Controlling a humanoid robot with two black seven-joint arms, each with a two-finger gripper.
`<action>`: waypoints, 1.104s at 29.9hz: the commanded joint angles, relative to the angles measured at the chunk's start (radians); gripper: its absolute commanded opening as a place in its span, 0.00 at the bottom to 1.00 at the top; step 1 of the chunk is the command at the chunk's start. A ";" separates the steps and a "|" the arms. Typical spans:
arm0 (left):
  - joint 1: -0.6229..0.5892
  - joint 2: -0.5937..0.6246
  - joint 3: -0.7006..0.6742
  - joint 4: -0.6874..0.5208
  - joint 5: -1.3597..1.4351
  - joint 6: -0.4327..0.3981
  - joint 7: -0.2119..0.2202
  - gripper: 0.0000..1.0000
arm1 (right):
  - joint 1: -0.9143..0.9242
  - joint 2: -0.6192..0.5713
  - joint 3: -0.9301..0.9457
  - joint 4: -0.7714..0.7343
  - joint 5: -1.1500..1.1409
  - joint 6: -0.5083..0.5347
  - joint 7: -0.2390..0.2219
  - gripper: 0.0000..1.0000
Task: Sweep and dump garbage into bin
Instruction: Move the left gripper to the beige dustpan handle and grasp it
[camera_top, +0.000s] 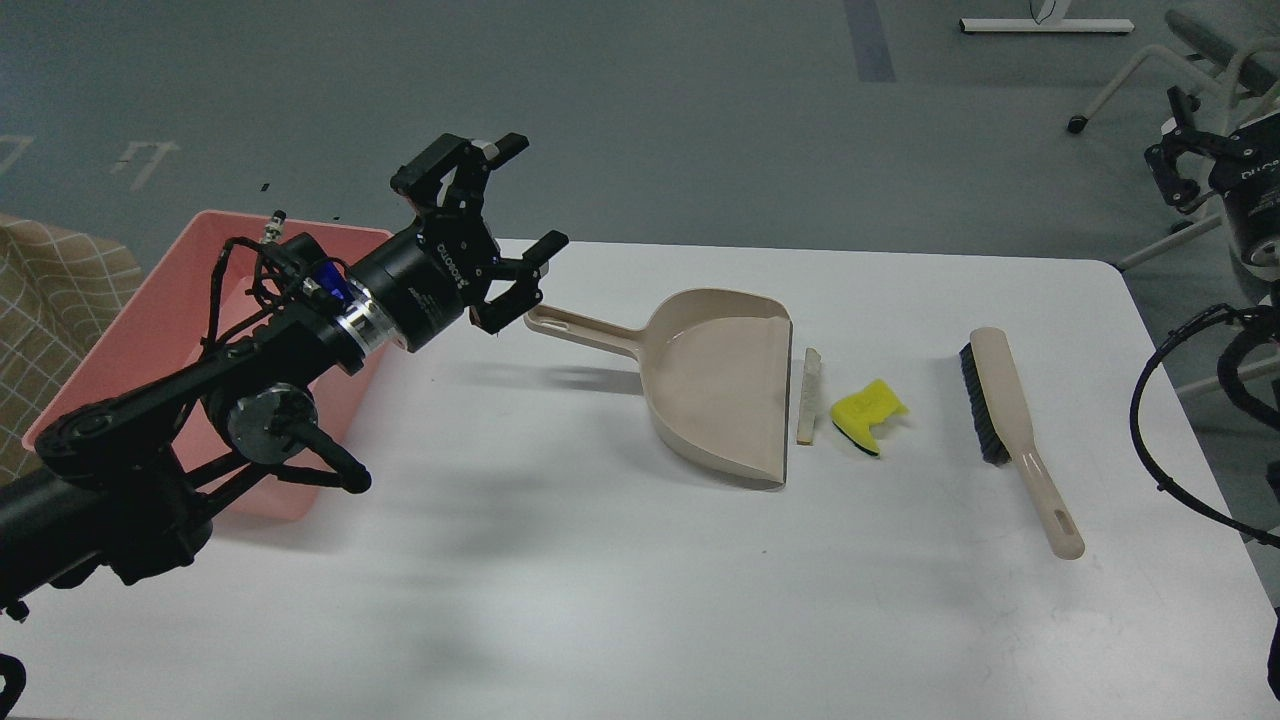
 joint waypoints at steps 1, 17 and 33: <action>0.056 -0.020 0.047 -0.023 0.115 0.076 0.000 0.98 | -0.009 -0.001 0.002 0.015 0.000 0.000 0.000 1.00; 0.157 -0.254 0.053 0.123 0.391 0.232 -0.013 0.98 | -0.034 -0.035 0.013 0.049 0.000 0.000 0.000 1.00; 0.090 -0.294 0.054 0.379 0.392 0.228 -0.023 0.97 | -0.067 -0.041 0.016 0.098 0.001 0.000 -0.001 1.00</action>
